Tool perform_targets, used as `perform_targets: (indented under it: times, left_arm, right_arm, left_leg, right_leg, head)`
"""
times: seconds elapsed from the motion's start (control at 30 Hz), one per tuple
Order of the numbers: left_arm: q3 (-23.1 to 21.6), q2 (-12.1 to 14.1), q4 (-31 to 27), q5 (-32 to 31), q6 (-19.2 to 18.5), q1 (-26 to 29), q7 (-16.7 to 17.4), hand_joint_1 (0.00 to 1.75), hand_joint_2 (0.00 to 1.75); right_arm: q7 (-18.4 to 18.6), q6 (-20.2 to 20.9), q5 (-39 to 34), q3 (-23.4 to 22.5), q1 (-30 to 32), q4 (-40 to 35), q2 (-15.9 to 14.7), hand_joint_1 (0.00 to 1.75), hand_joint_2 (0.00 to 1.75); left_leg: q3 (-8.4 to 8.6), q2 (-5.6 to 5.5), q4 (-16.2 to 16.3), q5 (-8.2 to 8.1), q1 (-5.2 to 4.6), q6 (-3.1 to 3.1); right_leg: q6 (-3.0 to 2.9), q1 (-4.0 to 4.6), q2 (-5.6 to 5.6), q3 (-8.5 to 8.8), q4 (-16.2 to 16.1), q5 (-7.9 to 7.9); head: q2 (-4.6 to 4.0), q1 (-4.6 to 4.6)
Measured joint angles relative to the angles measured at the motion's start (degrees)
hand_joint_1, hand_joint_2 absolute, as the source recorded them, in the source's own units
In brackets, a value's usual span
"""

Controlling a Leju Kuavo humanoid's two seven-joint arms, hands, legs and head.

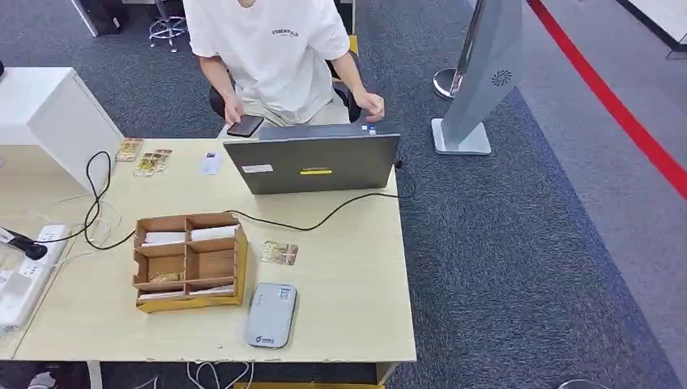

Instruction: Pass the card to the sensor for recognition and then transmit it.

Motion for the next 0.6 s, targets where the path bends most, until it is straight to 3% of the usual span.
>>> perform_targets:
  times: [0.13, 0.33, 0.37, 0.4, 0.43, 0.6]
  left_arm:
    - [-0.72, -0.26, 1.16, -1.86, -2.63, -0.11, 3.84, 0.00, 1.75]
    - [-5.68, 0.09, 1.29, -0.11, -4.35, 0.68, 4.66, 0.00, 1.75]
    - [-6.86, 0.22, 1.29, 0.28, -4.62, 0.91, 4.73, 0.00, 1.75]
    - [-7.74, 0.37, 1.29, 0.68, -4.84, 1.07, 4.80, 0.00, 1.75]
    - [-8.93, 0.57, 1.29, 1.11, -5.12, 1.28, 4.84, 0.00, 0.00]
    - [-14.10, 1.29, 1.27, 2.95, -6.28, 2.34, 5.15, 0.00, 0.00]
  right_arm:
    - [-2.01, 0.04, 0.48, 0.53, 0.15, -0.04, 0.00, 0.00, 1.75]
    - [-3.34, 2.03, 5.70, -5.15, 1.19, -0.74, -0.37, 0.00, 1.75]
    - [-3.56, 2.52, 6.69, -6.45, 1.42, -0.96, -0.50, 0.00, 0.00]
    - [-3.72, 3.02, 7.63, -7.67, 1.68, -1.10, -0.63, 0.00, 0.00]
    - [-3.87, 3.45, 8.67, -9.06, 2.01, -1.29, -0.81, 0.00, 0.00]
    - [-4.72, 5.64, 12.99, -15.43, 3.44, -2.47, -1.57, 0.00, 0.00]
  left_leg:
    - [0.00, 0.00, 0.00, 0.00, 0.01, 0.00]
    - [0.00, 0.00, -0.01, 0.00, 0.03, -0.01]
    - [0.00, 0.00, -0.01, 0.00, 0.03, -0.01]
    - [0.00, 0.00, -0.01, 0.00, 0.03, -0.01]
    - [-0.01, 0.00, -0.01, 0.00, 0.04, -0.01]
    - [-0.01, 0.00, -0.01, 0.00, 0.05, -0.01]
  right_leg:
    - [0.00, 0.01, 0.01, 0.00, 0.00, 0.00]
    - [-0.01, 0.02, 0.01, 0.00, 0.00, -0.01]
    - [-0.01, 0.03, 0.01, 0.00, 0.00, -0.01]
    - [-0.01, 0.03, 0.01, 0.00, 0.00, -0.01]
    - [-0.01, 0.03, 0.01, 0.00, 0.00, -0.01]
    - [-0.01, 0.03, 0.02, 0.00, 0.00, -0.01]
  head:
    - [0.00, 0.00]
    - [0.00, 0.00]
    - [0.00, 0.00]
    - [0.00, 0.00]
    - [0.00, 0.02]
    - [0.00, 0.04]
